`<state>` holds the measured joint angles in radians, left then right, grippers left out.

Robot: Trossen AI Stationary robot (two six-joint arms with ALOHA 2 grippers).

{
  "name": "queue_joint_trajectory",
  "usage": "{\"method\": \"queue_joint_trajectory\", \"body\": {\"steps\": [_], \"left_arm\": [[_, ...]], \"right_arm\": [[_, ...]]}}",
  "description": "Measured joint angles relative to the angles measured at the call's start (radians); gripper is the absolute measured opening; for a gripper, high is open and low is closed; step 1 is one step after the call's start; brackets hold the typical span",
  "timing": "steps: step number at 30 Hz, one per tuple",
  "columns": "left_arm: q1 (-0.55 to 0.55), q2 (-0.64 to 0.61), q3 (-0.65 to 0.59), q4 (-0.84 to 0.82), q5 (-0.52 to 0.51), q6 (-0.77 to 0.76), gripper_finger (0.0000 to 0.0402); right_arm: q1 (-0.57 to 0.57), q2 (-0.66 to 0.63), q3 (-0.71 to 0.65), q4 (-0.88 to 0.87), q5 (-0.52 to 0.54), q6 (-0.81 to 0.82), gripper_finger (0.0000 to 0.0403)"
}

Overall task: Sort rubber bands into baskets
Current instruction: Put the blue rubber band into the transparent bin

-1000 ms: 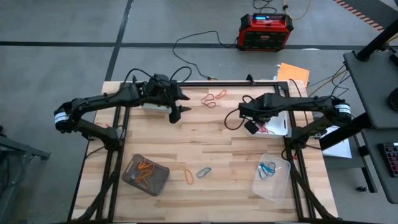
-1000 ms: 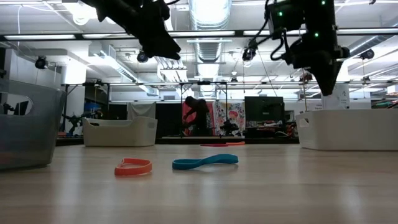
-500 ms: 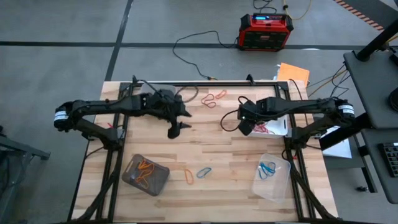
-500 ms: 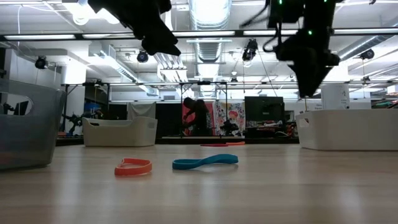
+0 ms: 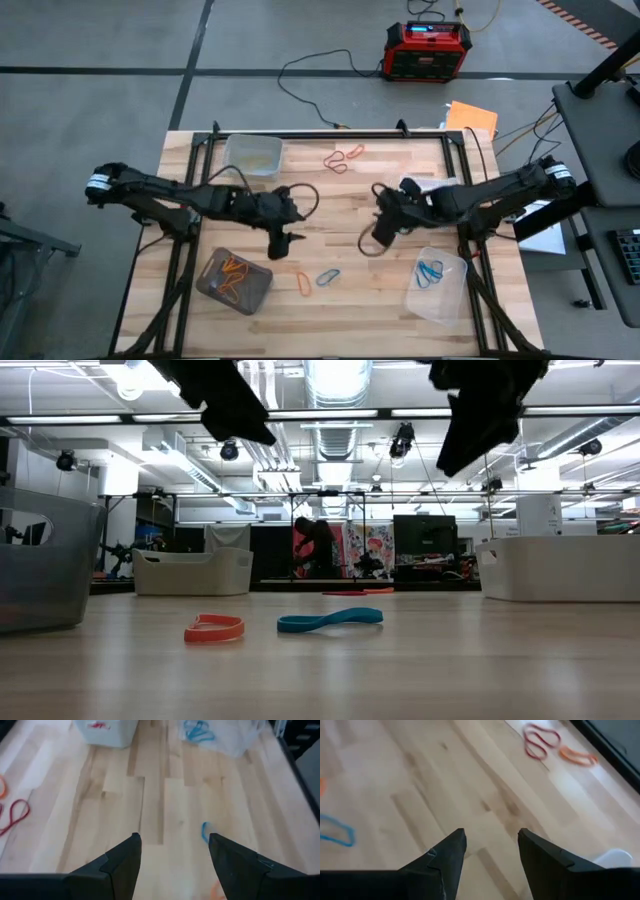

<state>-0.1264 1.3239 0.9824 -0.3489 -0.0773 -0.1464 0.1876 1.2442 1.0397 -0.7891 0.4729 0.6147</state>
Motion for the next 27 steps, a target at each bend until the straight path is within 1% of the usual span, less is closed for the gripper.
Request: {"method": "queue_joint_trajectory", "body": {"steps": [5,8,11,14,18,21,27], "left_arm": [[-0.091,0.039,-0.025,0.14,-0.109,-0.022,0.0216],[-0.118,0.111,-0.039,0.266,-0.123,-0.021,0.0216],[-0.132,0.215,-0.037,0.367,-0.124,-0.024,0.0216],[-0.148,0.32,-0.001,0.367,-0.144,-0.025,0.0215],[-0.168,0.424,0.051,0.358,-0.222,-0.019,0.0208],[-0.171,0.479,0.071,0.349,-0.229,-0.042,0.0205],[-0.207,0.541,0.096,0.353,-0.231,-0.167,0.0204]], "right_arm": [[0.123,0.0,-0.002,0.021,0.083,0.004,0.0177],[0.183,0.002,-0.003,0.028,0.11,0.018,0.0178],[0.228,0.002,-0.003,0.051,0.12,0.021,0.0177],[0.259,0.002,-0.003,0.07,0.13,0.021,0.0176],[0.275,0.002,-0.004,0.072,0.131,0.021,0.0178],[0.275,0.002,-0.005,0.075,0.132,0.022,0.0177],[0.275,0.002,-0.014,0.078,0.131,0.035,0.0177]]}}
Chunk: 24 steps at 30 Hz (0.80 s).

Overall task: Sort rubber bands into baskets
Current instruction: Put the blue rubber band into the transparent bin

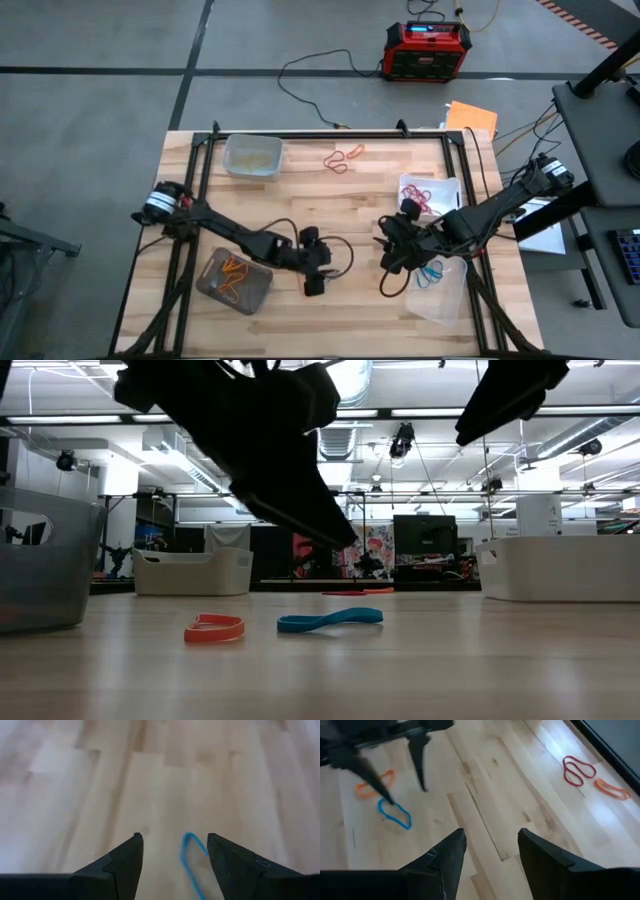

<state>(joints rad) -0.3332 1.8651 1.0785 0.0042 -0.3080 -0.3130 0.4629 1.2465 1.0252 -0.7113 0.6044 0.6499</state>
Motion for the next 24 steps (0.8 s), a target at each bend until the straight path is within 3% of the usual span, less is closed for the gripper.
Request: {"method": "queue_joint_trajectory", "body": {"steps": [15,24], "left_arm": [[-0.074,0.152,0.006,0.043,-0.066,-0.163,0.0203],[-0.079,0.184,0.01,0.068,-0.104,-0.17,0.0196]], "right_arm": [[0.056,0.0,-0.037,0.038,-0.004,0.132,0.0178],[0.087,0.0,-0.039,0.067,-0.002,0.137,0.0175]]}}
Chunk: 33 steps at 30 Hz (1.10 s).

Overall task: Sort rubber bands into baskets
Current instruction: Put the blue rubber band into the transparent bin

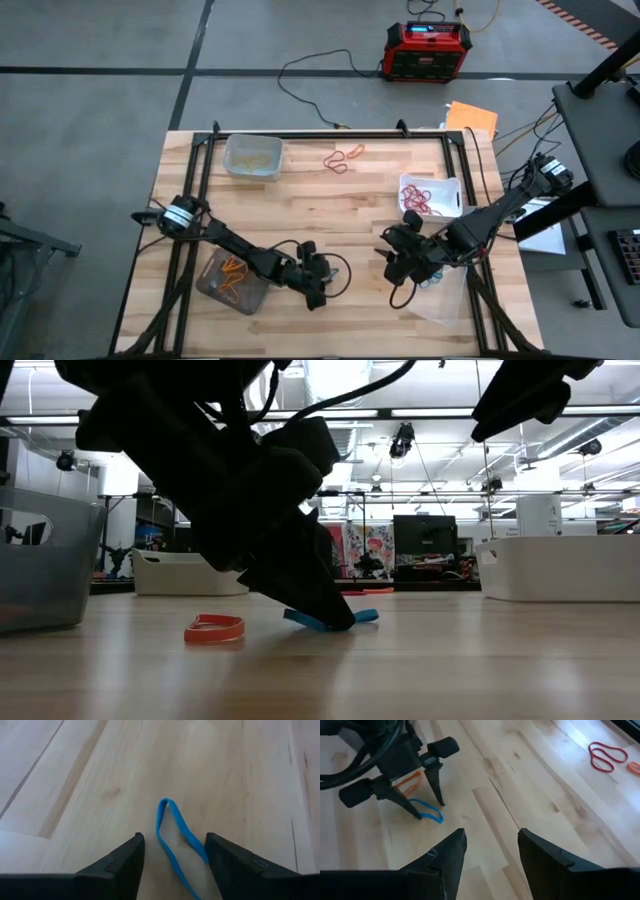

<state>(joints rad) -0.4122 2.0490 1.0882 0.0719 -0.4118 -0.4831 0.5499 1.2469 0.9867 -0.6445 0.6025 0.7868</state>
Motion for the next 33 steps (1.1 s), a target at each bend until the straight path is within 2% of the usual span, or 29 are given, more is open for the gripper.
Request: {"method": "queue_joint_trajectory", "body": {"steps": [4,9,11,15,21,27,33], "left_arm": [[-0.001,0.0,0.0,0.003,0.004,0.003,0.0148],[-0.002,0.0,0.0,0.011,0.011,0.03,0.0033],[-0.002,0.0,-0.002,0.021,0.011,0.037,0.0011],[-0.002,-0.004,-0.004,0.042,0.029,0.07,0.0004],[-0.005,-0.037,-0.008,0.048,0.037,0.098,0.0],[-0.006,-0.105,-0.007,0.094,0.031,0.166,0.0],[-0.006,-0.158,-0.006,0.146,0.021,0.212,0.0]], "right_arm": [[0.0,0.0,-0.004,0.001,0.001,-0.001,0.0175],[0.0,0.0,-0.033,0.033,0.025,-0.003,0.0175],[0.0,0.0,-0.061,0.079,0.031,-0.012,0.0175],[0.0,0.011,-0.155,0.274,0.032,-0.059,0.0175],[0.008,0.07,-0.264,0.549,-0.001,-0.217,0.0171],[0.009,0.194,-0.262,0.682,-0.01,-0.342,0.0171],[0.009,0.296,-0.208,0.718,-0.027,-0.405,0.0174]]}}
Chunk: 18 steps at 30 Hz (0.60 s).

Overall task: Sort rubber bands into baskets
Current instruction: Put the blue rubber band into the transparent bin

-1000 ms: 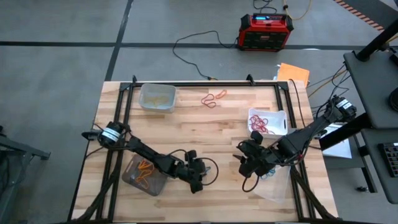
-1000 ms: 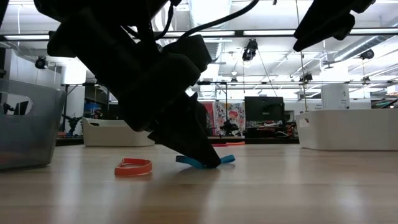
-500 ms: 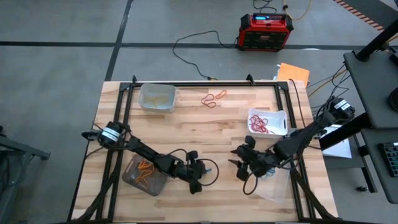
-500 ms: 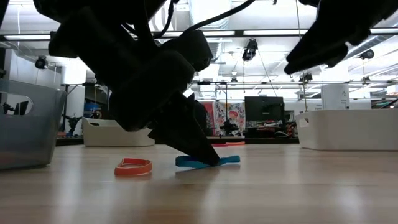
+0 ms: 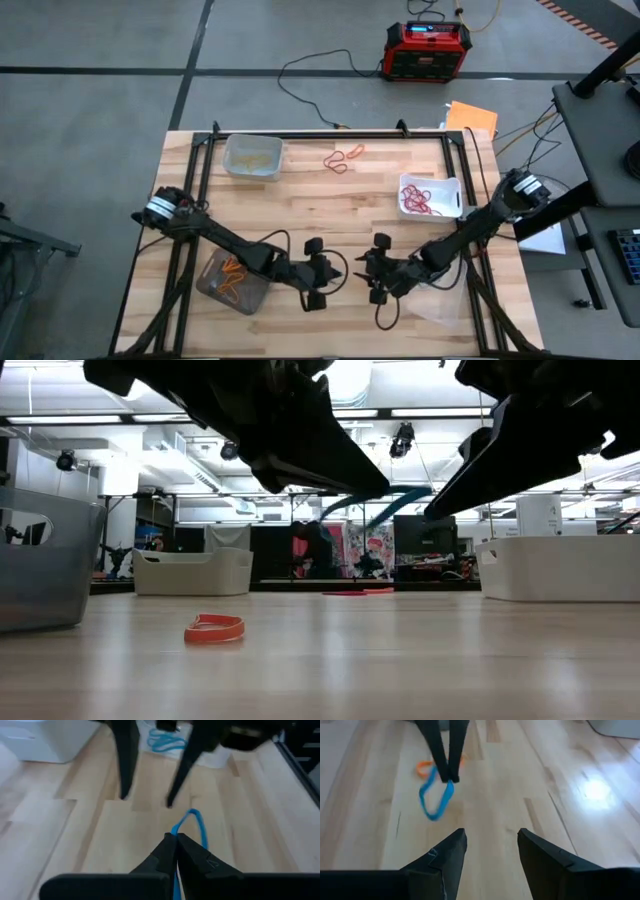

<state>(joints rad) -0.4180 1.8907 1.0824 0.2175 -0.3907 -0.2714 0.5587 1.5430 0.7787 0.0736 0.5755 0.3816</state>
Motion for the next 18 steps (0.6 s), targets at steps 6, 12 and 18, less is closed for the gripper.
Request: {"method": "queue_joint_trajectory", "body": {"steps": [6,12,18], "left_arm": [[0.0,-0.006,0.0,0.011,-0.035,0.003,0.0],[0.0,-0.006,0.0,0.0,-0.057,-0.003,0.0],[0.0,-0.006,0.0,0.012,-0.056,-0.004,0.0]], "right_arm": [[0.0,0.06,0.055,0.015,-0.009,-0.003,0.0178],[-0.001,0.056,0.072,0.007,-0.035,0.004,0.0185],[-0.007,0.044,0.098,0.018,-0.034,0.028,0.0185]]}}
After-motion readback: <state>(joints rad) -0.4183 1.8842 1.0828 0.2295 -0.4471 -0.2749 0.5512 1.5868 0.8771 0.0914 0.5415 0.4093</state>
